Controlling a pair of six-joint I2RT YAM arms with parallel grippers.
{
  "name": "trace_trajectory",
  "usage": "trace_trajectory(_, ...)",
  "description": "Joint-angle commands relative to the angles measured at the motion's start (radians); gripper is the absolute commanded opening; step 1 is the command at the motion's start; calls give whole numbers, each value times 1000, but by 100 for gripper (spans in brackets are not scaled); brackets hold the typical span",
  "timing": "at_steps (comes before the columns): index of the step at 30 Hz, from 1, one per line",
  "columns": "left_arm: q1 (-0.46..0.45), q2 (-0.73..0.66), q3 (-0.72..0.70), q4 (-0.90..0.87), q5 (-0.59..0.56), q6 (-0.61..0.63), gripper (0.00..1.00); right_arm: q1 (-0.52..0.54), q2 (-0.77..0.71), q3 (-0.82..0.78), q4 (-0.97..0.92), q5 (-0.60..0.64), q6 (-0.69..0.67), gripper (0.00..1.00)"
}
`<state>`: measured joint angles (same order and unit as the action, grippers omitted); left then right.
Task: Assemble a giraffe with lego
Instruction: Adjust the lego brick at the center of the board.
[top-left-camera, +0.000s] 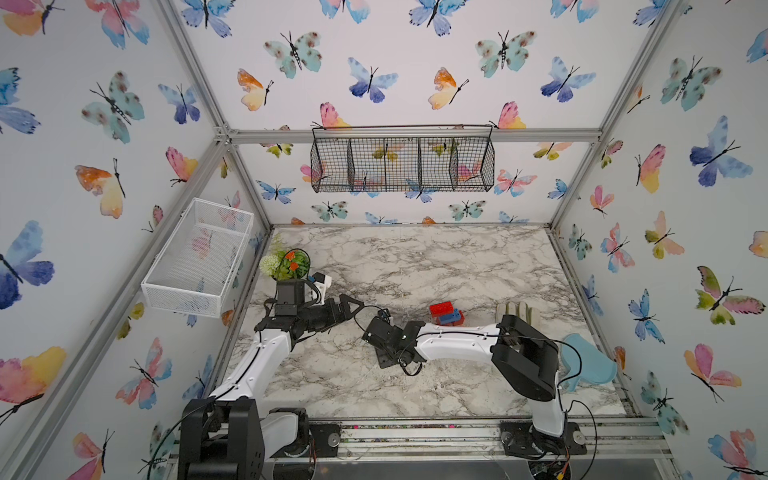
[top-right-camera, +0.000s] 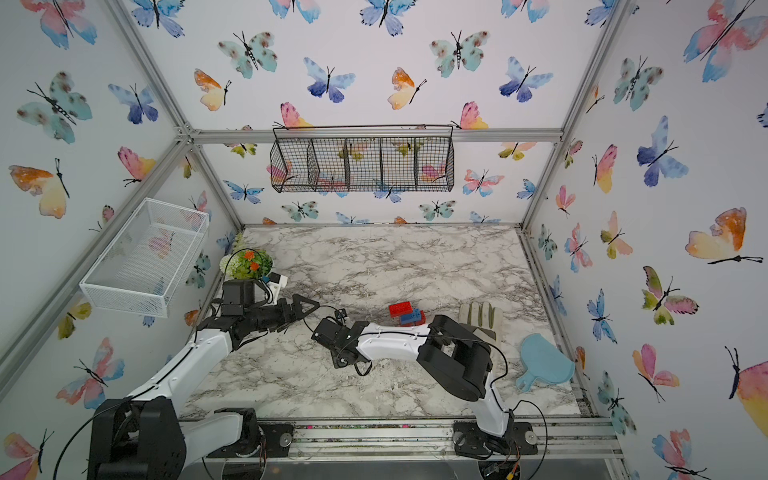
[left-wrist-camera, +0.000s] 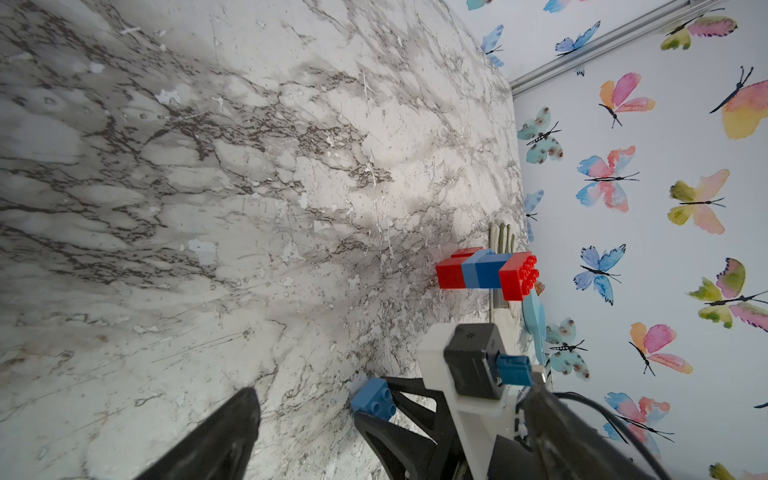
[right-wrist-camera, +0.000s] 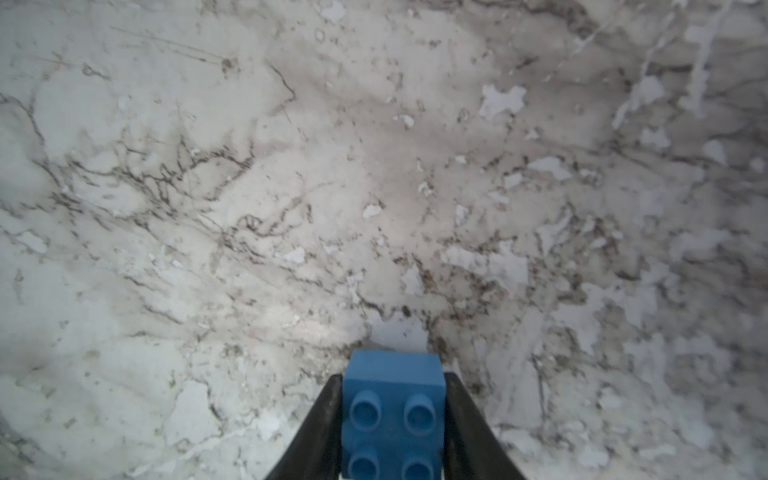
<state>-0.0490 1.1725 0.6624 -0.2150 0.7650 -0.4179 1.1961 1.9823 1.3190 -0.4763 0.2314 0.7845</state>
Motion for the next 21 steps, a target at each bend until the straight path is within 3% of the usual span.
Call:
trace_trajectory(1, -22, -15, -18, 16, 28, -5, 99, -10, -57, -50, -38, -2, 0, 38)
trace_trajectory(7, -89, -15, -18, 22, 26, -2, 98, -16, -115, -124, -47, -17, -4, 38)
trace_trajectory(21, -112, -19, -20, 22, 20, -2, 98, -21, -129, -148, -44, -44, -19, 44)
